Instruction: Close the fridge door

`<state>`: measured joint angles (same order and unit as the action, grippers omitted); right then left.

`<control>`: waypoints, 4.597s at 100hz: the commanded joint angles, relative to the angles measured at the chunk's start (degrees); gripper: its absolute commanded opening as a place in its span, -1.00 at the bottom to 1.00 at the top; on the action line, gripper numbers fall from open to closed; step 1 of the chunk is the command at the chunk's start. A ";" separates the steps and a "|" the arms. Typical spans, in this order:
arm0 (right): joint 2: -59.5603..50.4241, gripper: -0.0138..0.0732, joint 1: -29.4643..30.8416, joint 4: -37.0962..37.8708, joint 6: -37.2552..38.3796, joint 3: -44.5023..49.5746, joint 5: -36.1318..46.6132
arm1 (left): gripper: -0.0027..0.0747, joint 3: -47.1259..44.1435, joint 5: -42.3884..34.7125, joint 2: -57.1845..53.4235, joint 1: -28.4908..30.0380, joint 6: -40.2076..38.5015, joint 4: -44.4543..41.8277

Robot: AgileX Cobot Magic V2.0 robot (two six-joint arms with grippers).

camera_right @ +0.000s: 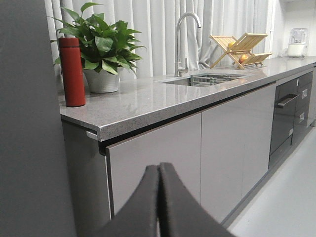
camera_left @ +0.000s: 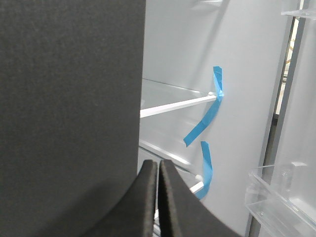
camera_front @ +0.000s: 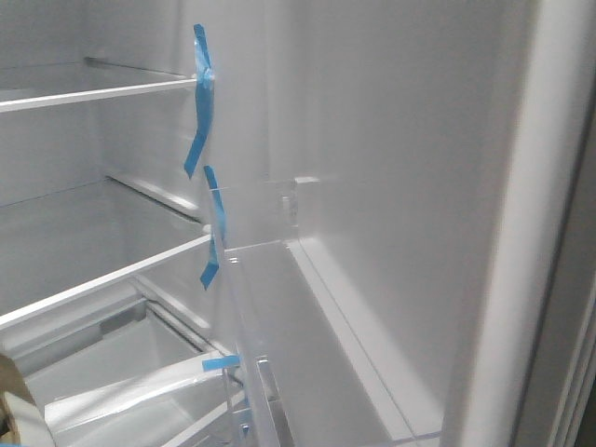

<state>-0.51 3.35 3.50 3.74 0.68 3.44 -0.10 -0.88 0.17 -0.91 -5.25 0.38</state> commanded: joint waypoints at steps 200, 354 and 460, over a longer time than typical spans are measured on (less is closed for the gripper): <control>37.49 -0.86 -8.27 -4.54 -0.05 -65.38 -25.36 | -0.99 -1.60 -4.40 1.09 -0.46 -0.20 0.09; 42.05 -0.86 -31.00 -2.97 -0.05 -65.38 -18.28 | -0.99 -1.60 -4.40 1.09 -0.46 -0.20 0.09; 55.40 -0.86 -42.23 -4.99 -0.05 -65.38 -6.58 | -0.99 -1.60 -4.40 1.09 -0.46 -0.20 0.09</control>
<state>54.05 -37.98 -1.15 3.75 -62.85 -9.42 -0.10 -0.88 0.17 -0.91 -5.25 0.38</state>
